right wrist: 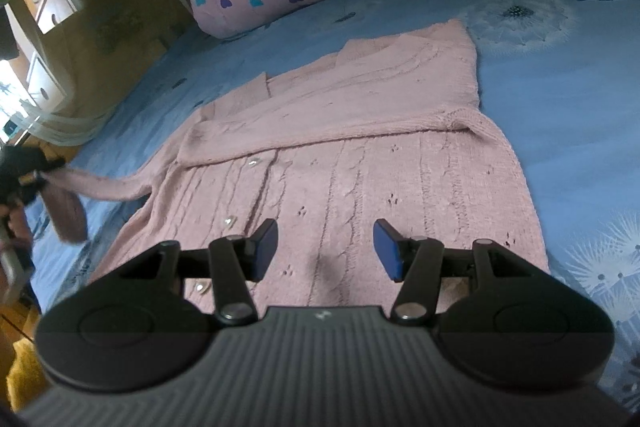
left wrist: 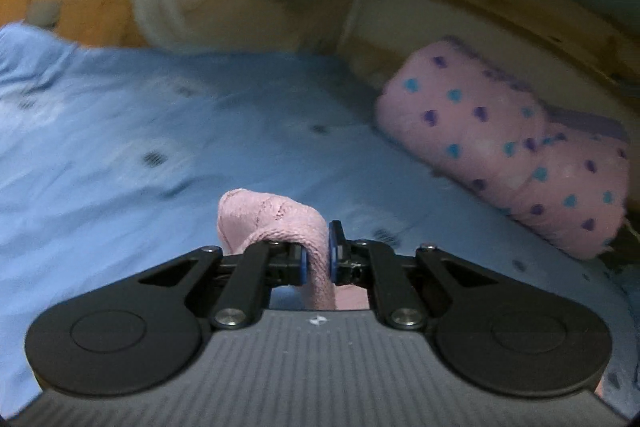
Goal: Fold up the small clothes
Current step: 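Grasp the sleeve cuff with the left gripper and lift it across the body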
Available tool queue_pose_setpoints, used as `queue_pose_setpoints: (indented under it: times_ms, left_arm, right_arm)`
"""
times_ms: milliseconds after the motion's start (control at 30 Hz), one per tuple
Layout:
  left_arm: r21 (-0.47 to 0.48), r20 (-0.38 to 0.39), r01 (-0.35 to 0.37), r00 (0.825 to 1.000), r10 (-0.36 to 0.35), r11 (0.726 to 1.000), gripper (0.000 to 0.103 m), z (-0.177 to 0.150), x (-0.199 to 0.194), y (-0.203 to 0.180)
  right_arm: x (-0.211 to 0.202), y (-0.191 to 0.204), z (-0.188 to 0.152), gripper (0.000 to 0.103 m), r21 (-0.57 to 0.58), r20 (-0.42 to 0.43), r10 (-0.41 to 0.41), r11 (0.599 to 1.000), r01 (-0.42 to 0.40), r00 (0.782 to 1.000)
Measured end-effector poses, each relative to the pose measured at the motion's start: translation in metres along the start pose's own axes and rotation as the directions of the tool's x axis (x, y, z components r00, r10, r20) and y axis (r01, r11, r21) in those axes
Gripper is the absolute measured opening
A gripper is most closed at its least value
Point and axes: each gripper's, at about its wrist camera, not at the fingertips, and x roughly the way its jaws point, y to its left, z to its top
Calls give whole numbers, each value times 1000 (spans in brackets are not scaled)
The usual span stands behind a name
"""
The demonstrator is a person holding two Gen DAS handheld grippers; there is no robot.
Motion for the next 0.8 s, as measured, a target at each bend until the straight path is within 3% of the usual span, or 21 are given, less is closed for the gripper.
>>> queue_pose_setpoints:
  times_ms: [233,400,600,800]
  left_arm:
    - [75,21,143,989,-145,987,12,11,-15,-64]
    - [131,-8,226,974,-227,965,12,3,-20,-111]
    - [143,-63,316,949,-310,938,12,-20,-22,-153]
    - [138,-148,353,931,-333,925,12,-57,-13,-189]
  right_arm:
    - [-2,-4,1,56,18,11,0,1000,-1,1000]
    - [-4,-6,2,56,26,23,-3,1000,2,1000]
    - [-13,-11,6,56,54,77,-25,998,21,997]
    - [-17,-18,8,57,98,94,-54,994,45,994]
